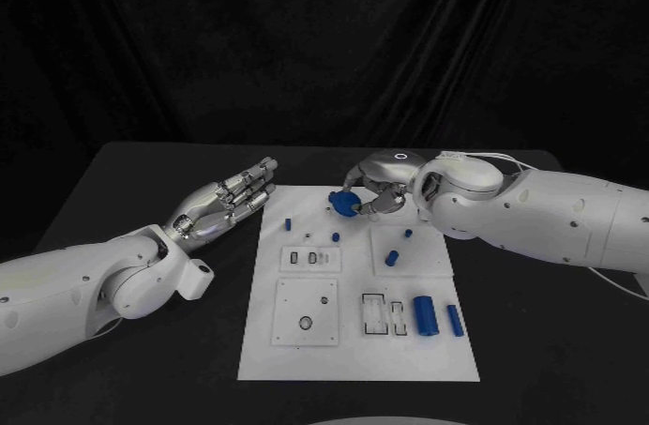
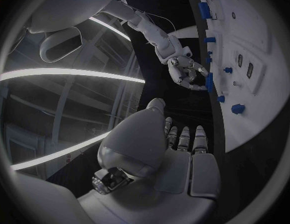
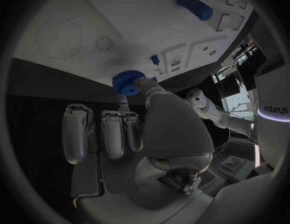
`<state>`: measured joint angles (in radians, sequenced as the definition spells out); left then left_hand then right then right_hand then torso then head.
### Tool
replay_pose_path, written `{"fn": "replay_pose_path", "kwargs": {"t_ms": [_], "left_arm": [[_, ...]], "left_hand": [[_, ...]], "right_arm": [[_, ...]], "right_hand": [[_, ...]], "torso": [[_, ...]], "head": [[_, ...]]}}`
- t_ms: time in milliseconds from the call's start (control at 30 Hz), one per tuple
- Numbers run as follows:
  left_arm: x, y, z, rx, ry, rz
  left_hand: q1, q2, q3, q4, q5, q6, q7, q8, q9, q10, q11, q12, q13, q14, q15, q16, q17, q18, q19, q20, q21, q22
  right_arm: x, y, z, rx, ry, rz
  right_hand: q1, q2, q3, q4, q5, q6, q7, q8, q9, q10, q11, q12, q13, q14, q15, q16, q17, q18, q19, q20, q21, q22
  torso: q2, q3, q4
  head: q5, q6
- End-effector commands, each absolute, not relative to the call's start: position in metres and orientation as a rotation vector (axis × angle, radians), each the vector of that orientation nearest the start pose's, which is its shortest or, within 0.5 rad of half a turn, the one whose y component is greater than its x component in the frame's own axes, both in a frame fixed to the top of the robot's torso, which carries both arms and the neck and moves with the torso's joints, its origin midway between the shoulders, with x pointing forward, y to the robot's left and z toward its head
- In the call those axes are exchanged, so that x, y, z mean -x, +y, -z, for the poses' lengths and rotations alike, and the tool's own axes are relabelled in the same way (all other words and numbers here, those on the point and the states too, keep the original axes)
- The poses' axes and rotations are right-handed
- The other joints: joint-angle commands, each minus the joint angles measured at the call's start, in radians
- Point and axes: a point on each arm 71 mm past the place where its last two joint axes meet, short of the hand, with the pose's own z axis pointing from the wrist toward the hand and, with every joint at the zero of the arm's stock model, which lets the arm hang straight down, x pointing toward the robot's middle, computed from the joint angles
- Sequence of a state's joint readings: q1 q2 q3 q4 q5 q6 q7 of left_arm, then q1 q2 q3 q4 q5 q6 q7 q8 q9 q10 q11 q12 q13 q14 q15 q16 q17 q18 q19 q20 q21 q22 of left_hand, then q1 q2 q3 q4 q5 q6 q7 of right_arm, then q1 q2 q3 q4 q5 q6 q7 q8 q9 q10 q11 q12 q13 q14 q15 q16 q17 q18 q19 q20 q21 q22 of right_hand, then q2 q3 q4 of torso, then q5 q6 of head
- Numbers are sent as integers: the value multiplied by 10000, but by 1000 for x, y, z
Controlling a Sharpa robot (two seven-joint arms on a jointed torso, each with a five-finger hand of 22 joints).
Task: Assemble the parts on the task board
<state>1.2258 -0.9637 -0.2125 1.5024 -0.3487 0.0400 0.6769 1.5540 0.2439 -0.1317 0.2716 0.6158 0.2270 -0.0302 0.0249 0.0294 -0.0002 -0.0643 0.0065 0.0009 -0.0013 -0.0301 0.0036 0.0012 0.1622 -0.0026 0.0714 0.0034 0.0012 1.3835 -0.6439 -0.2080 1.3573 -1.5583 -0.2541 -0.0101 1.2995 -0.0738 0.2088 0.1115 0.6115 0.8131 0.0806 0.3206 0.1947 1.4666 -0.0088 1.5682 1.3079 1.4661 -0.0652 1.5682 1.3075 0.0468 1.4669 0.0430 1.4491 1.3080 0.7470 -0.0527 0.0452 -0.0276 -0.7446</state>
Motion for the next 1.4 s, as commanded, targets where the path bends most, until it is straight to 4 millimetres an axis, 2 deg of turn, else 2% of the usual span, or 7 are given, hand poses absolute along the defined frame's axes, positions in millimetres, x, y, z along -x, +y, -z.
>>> {"fn": "replay_pose_path", "kwargs": {"t_ms": [33, 367, 533, 700, 867, 1100, 1400], "left_arm": [[-452, 250, 203, 5496, 15448, 17932], [-453, 248, 204, 5480, 15473, 17961], [-453, 248, 204, 5478, 15481, 17964], [-454, 247, 204, 5474, 15495, 17968], [-454, 246, 204, 5467, 15518, 17988], [-454, 246, 204, 5473, 15544, 17994], [-455, 245, 205, 5467, 15570, 18021]], "left_hand": [[105, 28, 53, 2, 42, 31, 68, 63, 13, 2, 72, -65, -9, 13, 72, -36, -12, 97, 26, 81, -34, -12], [50, 26, 63, 56, -58, 34, 82, 64, 12, 2, 85, -65, -9, 13, 96, -36, -12, 101, 26, 113, -34, -12], [50, 26, 63, 56, -58, 34, 82, 64, 12, 2, 85, -65, -9, 13, 96, -36, -12, 101, 26, 113, -34, -12], [46, 27, 66, 60, -62, 29, 82, 63, 11, 2, 86, -65, -9, 13, 100, -36, -12, 101, 26, 117, -34, -12], [44, 26, 70, 62, -60, 27, 82, 62, 11, 2, 87, -65, -9, 13, 103, -36, -12, 102, 26, 122, -34, -12], [43, 27, 74, 62, -56, 22, 83, 61, 10, 2, 88, -65, -9, 13, 107, -36, -12, 102, 26, 126, -34, -12], [43, 27, 74, 62, -56, 22, 83, 61, 10, 2, 88, -65, -9, 13, 107, -36, -12, 102, 26, 126, -34, -12]], "right_arm": [[-520, -135, 166, 5248, 16380, -6081], [-528, -116, 175, 5419, 16760, -5946], [-530, -112, 180, 5429, 16937, -5850], [-532, -110, 182, 5411, 17016, -5774], [-533, -107, 184, 5415, 17030, -5770], [-532, -104, 185, 5469, 16918, -5926], [-530, -102, 185, 5542, 16831, -6078]], "right_hand": [[25, 92, 71, -21, 23, 59, -11, 1892, 1540, 1042, 8, 25, 2629, 1047, -24, 26, 2633, -88, 144, 9, 39, 1679], [14, 79, 167, -57, -165, -123, 44, 1834, 1551, 1042, 52, 25, 2629, 1047, 12, 26, 2633, -79, 126, 33, 4, 1663], [5, 66, 215, -77, -293, -196, 76, 1782, 1542, 1042, 79, 25, 2629, 1047, 35, 26, 2633, -73, 111, 52, -19, 1652], [0, 57, 249, -90, -352, -260, 90, 1730, 1526, 1042, 89, 25, 2629, 1047, 47, 26, 2633, -64, 90, 65, -50, 1633], [-85, 4, 392, -96, -595, -673, 162, 1337, 1351, 1042, 139, 25, 2629, 1047, 87, 26, 2633, -38, 32, 109, -144, 1586], [-152, -116, 627, -165, -921, -1715, 149, 394, 868, 1042, 137, 25, 2629, 1047, 97, 26, 2633, -20, 4, 133, -228, 1575], [-163, -129, 707, -245, -1045, -2237, 55, -27, 530, 1042, 59, 25, 2629, 1047, 37, 26, 2633, -18, 10, 83, -254, 1593]], "torso": [[-7, 3, 7], [-25, 3, 12], [-13, 14, 15], [-22, 6, 1], [-10, 8, 21], [-6, 7, -5], [-3, 23, -4]], "head": [[-5, -9], [-20, -44], [-26, -61], [-10, -78], [-37, -78], [3, -101], [-13, -96]]}}
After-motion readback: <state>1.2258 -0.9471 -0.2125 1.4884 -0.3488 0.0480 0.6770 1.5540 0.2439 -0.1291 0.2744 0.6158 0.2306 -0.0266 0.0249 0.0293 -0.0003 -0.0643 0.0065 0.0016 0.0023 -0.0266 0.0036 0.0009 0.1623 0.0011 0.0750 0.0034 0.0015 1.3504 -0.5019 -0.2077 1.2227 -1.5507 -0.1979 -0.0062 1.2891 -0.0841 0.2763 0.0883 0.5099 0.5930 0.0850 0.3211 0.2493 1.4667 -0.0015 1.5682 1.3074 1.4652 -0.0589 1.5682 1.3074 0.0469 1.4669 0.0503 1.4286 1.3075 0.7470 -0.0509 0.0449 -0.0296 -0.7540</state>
